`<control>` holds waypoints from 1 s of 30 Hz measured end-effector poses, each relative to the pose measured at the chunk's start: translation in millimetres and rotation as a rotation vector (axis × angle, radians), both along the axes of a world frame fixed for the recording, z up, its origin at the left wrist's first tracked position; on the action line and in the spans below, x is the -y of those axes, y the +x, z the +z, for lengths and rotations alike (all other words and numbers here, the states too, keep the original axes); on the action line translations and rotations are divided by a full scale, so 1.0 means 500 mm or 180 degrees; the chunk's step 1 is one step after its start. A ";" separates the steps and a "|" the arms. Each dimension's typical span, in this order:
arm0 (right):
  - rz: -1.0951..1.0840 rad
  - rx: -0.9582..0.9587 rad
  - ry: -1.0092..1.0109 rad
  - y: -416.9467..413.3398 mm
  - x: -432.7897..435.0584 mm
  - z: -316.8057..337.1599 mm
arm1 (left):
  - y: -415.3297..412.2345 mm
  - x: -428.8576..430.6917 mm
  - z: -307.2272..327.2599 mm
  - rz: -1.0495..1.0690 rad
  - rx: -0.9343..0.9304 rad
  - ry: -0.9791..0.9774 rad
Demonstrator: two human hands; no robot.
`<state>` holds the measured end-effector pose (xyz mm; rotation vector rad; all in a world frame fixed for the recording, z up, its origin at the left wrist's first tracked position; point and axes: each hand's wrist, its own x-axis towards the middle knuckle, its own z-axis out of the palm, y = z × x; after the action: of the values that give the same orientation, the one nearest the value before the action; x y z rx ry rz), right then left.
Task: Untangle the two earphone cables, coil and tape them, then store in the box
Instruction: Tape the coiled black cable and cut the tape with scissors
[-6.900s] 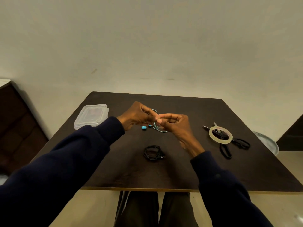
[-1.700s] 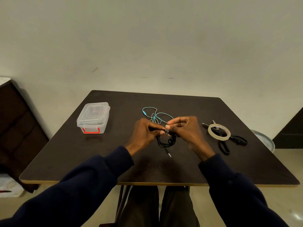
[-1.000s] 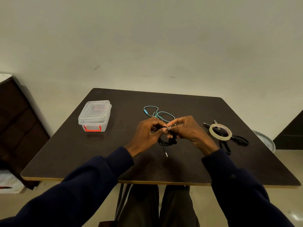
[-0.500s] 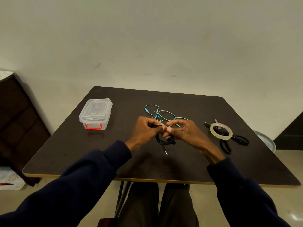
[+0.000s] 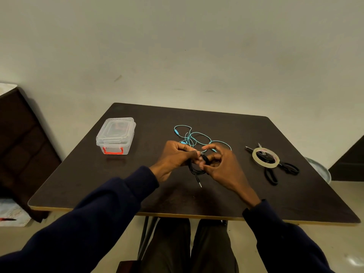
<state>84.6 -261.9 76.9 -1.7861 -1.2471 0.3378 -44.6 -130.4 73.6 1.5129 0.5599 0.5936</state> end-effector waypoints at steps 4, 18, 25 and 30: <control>0.0016 0.0444 0.0261 -0.001 0.004 -0.015 | 0.000 0.002 0.000 -0.0003 -0.0033 -0.0178; -0.0104 0.1805 0.1075 0.011 0.005 -0.044 | -0.007 -0.005 0.000 -0.0190 -0.0162 -0.0540; -0.0400 0.0427 0.0869 0.000 -0.018 -0.029 | -0.002 0.003 -0.022 0.0137 0.0064 0.0596; -0.0448 -0.1880 0.0361 -0.002 -0.034 -0.012 | 0.000 -0.002 -0.044 0.0306 0.0158 0.0957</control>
<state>83.6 -244.7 70.8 -1.5105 -0.7044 0.6443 -44.8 -129.3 51.6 1.7547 0.5239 0.8158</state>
